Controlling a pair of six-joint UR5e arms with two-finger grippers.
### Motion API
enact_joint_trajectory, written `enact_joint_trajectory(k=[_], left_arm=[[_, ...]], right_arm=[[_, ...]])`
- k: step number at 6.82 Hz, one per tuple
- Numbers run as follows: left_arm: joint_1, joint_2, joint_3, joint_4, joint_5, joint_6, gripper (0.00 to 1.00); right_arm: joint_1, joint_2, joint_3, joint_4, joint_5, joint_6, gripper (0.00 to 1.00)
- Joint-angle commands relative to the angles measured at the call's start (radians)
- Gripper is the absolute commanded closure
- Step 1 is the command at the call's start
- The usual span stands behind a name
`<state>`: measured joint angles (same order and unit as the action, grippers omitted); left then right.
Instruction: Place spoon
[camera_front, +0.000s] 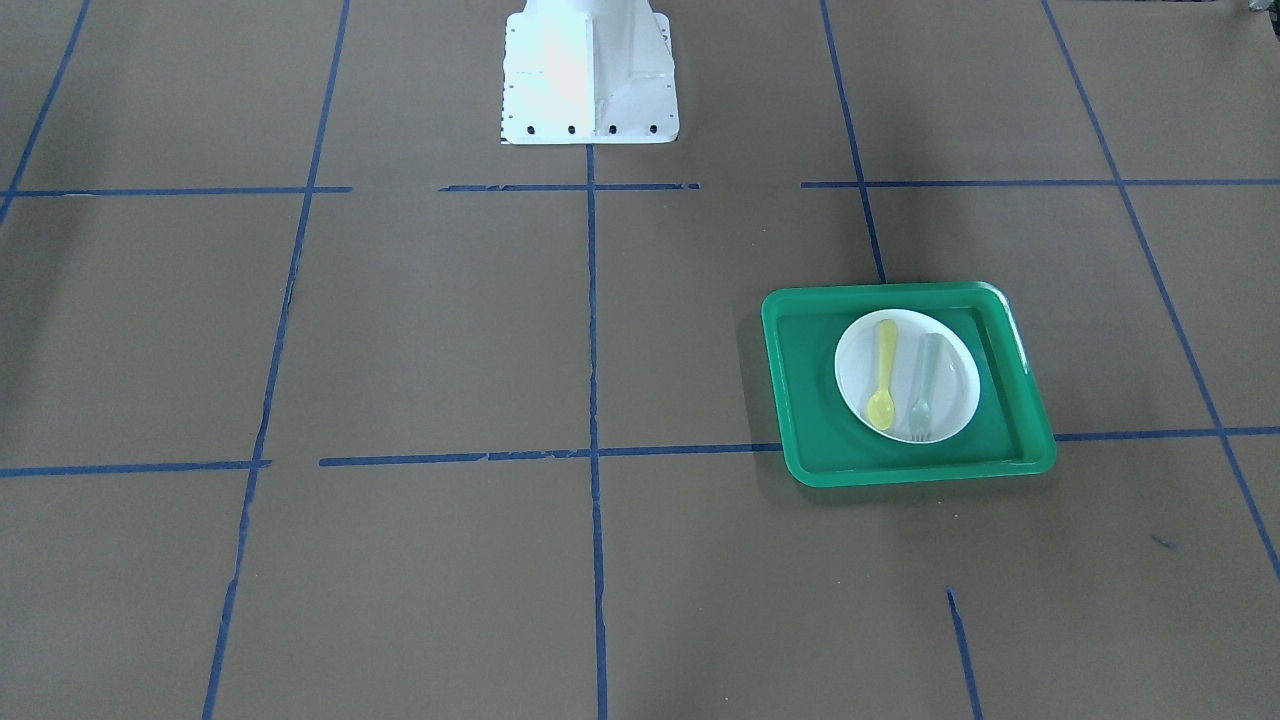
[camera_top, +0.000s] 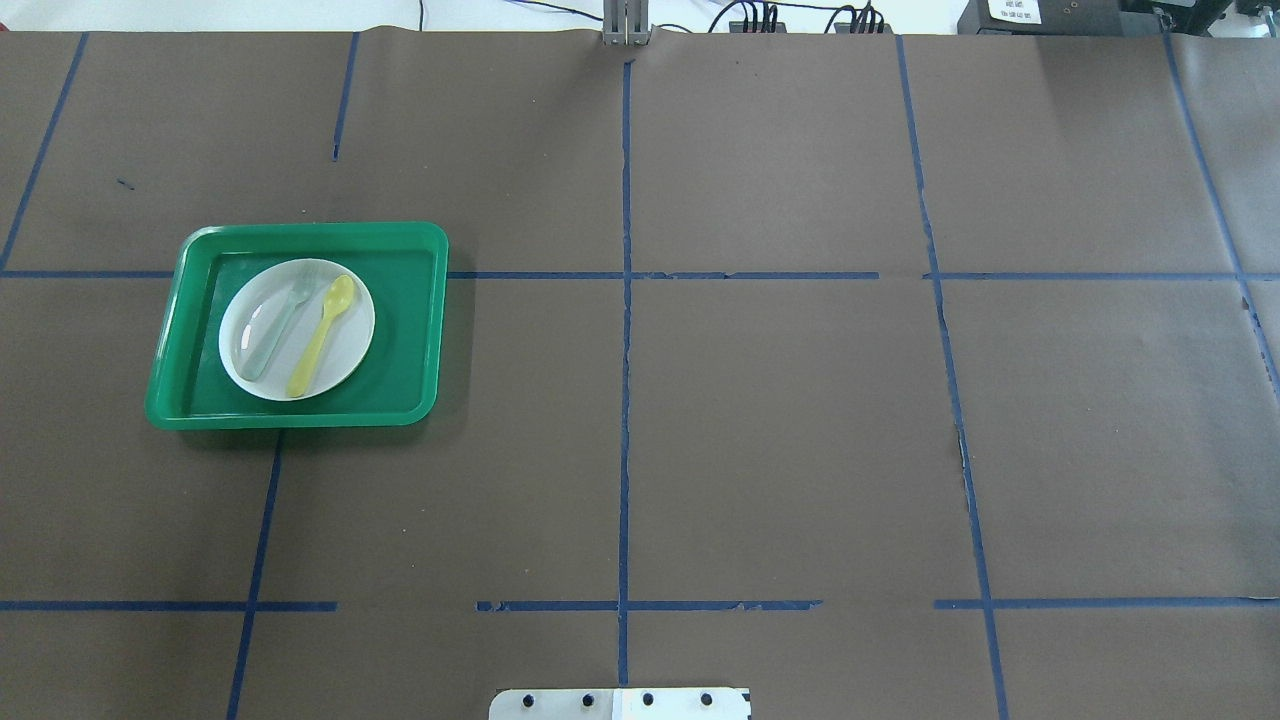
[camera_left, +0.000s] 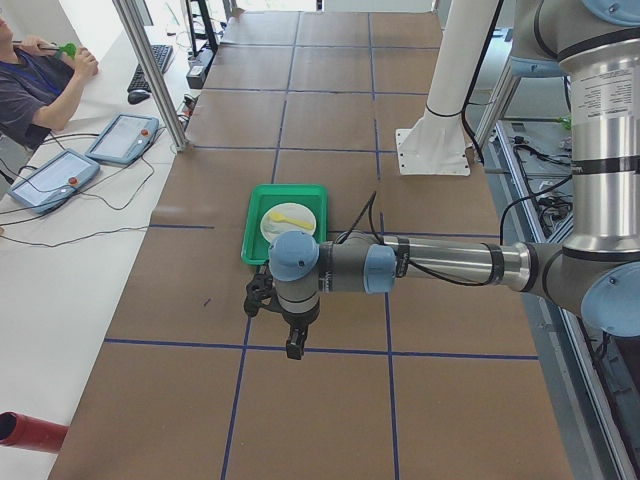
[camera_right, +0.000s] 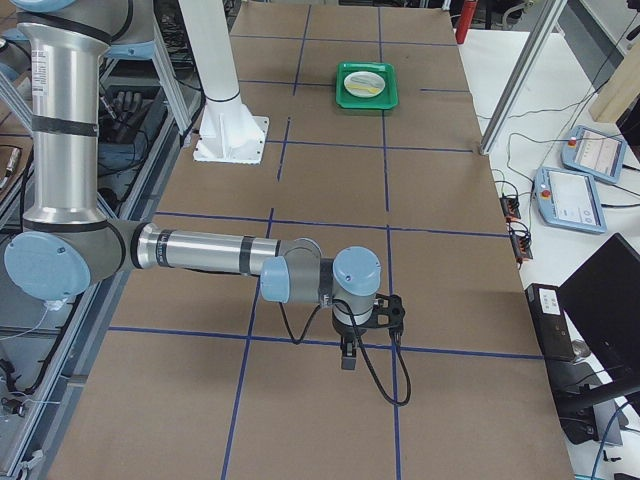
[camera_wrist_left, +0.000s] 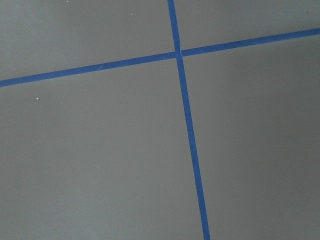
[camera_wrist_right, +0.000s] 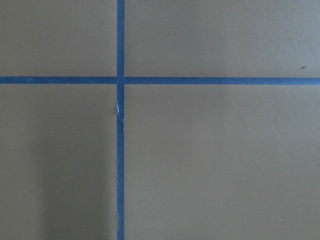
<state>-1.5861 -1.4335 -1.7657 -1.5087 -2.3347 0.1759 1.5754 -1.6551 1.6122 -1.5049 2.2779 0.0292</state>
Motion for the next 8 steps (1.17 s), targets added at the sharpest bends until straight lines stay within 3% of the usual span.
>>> enact_joint_trajectory(k=[1, 2, 4, 5, 6, 8], left_arm=[[0.000, -0.030, -0.001, 0.001, 0.002, -0.003, 0.00], [0.000, -0.044, 0.005, -0.004, 0.000, -0.001, 0.00], [0.024, -0.053, 0.006, -0.140, -0.024, 0.008, 0.00], [0.102, -0.051, 0.006, -0.183, -0.029, -0.022, 0.00], [0.170, -0.054, -0.014, -0.235, -0.034, -0.126, 0.00], [0.333, -0.056, -0.002, -0.531, -0.020, -0.421, 0.00]], right_arm=[[0.000, 0.000, 0.000, -0.001, 0.000, 0.000, 0.00], [0.000, 0.000, 0.000, 0.000, 0.000, 0.000, 0.00], [0.000, 0.001, 0.000, 0.000, 0.000, 0.000, 0.00], [0.000, 0.000, 0.000, 0.000, 0.000, 0.000, 0.00], [0.000, 0.000, 0.000, -0.001, 0.000, 0.000, 0.00], [0.000, 0.000, 0.000, 0.000, 0.000, 0.000, 0.00]])
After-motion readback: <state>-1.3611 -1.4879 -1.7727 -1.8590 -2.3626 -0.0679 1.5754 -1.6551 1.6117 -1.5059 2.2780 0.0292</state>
